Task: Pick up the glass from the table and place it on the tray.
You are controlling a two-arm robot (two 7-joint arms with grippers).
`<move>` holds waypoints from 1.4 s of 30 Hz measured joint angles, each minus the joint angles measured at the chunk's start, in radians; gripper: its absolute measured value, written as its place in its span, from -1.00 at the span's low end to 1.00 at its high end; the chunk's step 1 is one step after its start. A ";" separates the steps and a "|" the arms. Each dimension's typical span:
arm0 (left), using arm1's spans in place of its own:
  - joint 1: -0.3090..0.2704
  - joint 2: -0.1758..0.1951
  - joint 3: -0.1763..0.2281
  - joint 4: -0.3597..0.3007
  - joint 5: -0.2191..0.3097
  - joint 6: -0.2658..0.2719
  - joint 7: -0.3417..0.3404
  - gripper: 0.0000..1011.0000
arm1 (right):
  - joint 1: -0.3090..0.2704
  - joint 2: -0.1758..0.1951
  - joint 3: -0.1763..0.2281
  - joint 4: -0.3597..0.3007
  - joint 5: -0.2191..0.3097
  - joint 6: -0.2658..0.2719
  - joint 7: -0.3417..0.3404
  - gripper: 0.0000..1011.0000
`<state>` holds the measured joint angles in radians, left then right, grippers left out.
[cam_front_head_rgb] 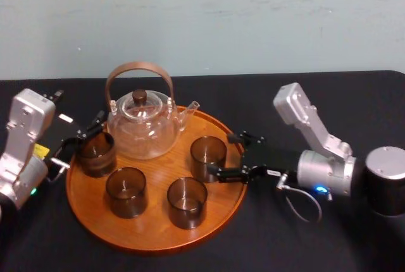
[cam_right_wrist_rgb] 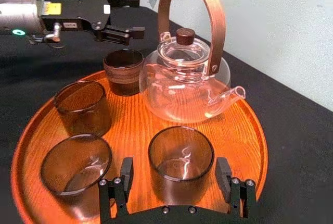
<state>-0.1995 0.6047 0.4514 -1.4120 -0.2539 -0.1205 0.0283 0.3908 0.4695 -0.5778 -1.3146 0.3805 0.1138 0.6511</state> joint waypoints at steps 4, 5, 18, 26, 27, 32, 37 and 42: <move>0.000 0.000 0.000 0.000 0.000 0.000 0.000 0.98 | -0.034 0.046 0.018 -0.051 0.028 0.001 0.012 0.98; 0.000 0.000 0.000 0.000 0.000 0.000 0.000 0.98 | -0.039 0.052 0.020 -0.059 0.032 0.000 0.015 0.98; 0.000 0.000 0.000 0.000 0.000 0.000 0.000 0.98 | -0.142 0.190 0.095 -0.191 0.105 -0.079 0.033 0.98; 0.000 0.000 0.000 0.000 0.000 0.000 0.000 0.98 | -0.197 0.183 0.170 -0.221 0.126 -0.117 -0.078 0.98; 0.000 0.000 0.000 0.000 0.000 0.000 0.000 0.98 | -0.206 0.169 0.189 -0.223 0.130 -0.120 -0.112 0.98; 0.000 0.000 0.000 0.000 0.000 0.000 0.000 0.98 | -0.230 0.121 0.240 -0.225 0.132 -0.132 -0.211 0.98; 0.000 0.000 0.000 0.000 0.000 0.000 0.000 0.98 | -0.254 0.068 0.280 -0.219 0.110 -0.159 -0.307 0.98; 0.000 0.000 0.000 0.000 0.000 0.000 0.000 0.98 | -0.273 0.028 0.303 -0.202 0.072 -0.205 -0.375 0.98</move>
<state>-0.1996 0.6047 0.4514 -1.4119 -0.2539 -0.1205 0.0283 0.1180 0.4979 -0.2752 -1.5168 0.4525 -0.0911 0.2766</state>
